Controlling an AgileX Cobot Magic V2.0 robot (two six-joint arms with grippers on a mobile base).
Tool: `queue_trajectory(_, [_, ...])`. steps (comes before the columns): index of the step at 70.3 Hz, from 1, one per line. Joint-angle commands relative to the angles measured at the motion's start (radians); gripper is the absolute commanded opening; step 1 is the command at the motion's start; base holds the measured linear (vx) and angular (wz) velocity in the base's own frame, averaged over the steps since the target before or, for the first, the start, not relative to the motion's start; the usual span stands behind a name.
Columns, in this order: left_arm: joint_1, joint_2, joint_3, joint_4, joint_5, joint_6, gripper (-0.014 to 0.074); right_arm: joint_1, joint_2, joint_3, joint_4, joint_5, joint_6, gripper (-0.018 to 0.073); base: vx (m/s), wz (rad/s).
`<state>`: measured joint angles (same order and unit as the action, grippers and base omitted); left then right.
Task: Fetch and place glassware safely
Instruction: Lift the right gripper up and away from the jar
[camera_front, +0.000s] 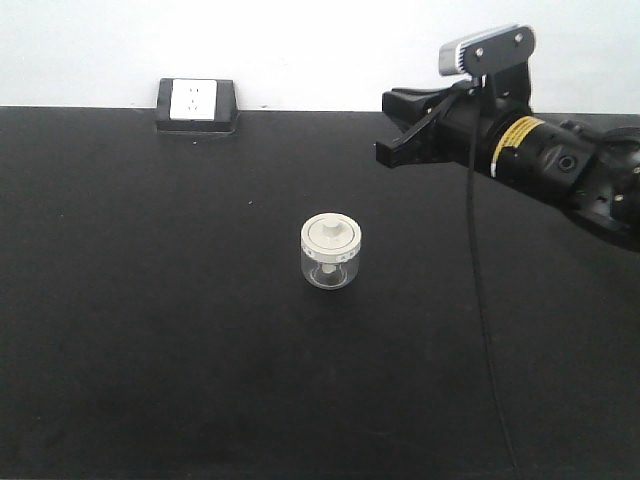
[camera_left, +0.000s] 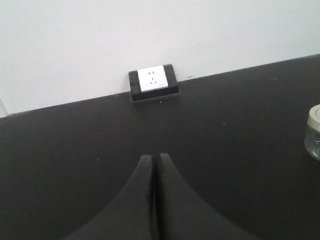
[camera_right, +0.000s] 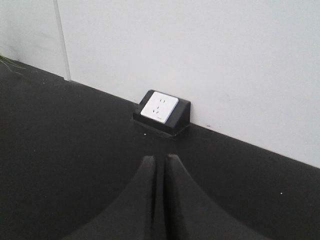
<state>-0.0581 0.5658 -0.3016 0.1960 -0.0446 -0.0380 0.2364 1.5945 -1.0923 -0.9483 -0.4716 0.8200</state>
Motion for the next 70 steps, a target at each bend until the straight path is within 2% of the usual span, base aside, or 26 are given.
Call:
queue_trajectory(1, [-0.005,-0.001,-0.025,-0.007,-0.07,-0.009,-0.0007,-0.003,-0.078,-0.024,-0.063,-0.014,0.071,-0.0008,0.0,0.0])
queue_trajectory(11, [-0.005,-0.001,-0.025,-0.007,-0.07,-0.009,-0.0007,-0.003,-0.123,-0.024,-0.17,0.035,0.181,-0.0006,0.0,0.0])
queue_trajectory(21, [-0.005,-0.001,-0.025,-0.007,-0.07,-0.009,-0.0007,-0.003,-0.166,-0.019,-0.287,0.119,0.333,-0.0005,0.0,0.0])
queue_trajectory(25, [-0.005,-0.001,-0.025,-0.007,-0.07,-0.009,-0.0007,-0.003,-0.194,0.002,-0.308,0.132,0.363,-0.0005,0.0,0.0])
queue_trajectory(38, [-0.005,-0.001,-0.025,-0.007,-0.07,-0.009,-0.0007,-0.003,-0.307,0.142,-0.312,0.185,0.367,-0.0003,0.0,0.0])
queue_trajectory(58, [-0.005,-0.001,-0.025,-0.007,-0.07,-0.009,-0.0007,-0.003,-0.54,0.339,-0.306,0.375,0.375,-0.0003,0.0,0.0])
queue_trajectory(70, [-0.005,-0.001,-0.025,-0.007,-0.07,-0.009,-0.0007,-0.003,-0.686,0.419,-0.305,0.414,0.375,-0.0003,0.0,0.0])
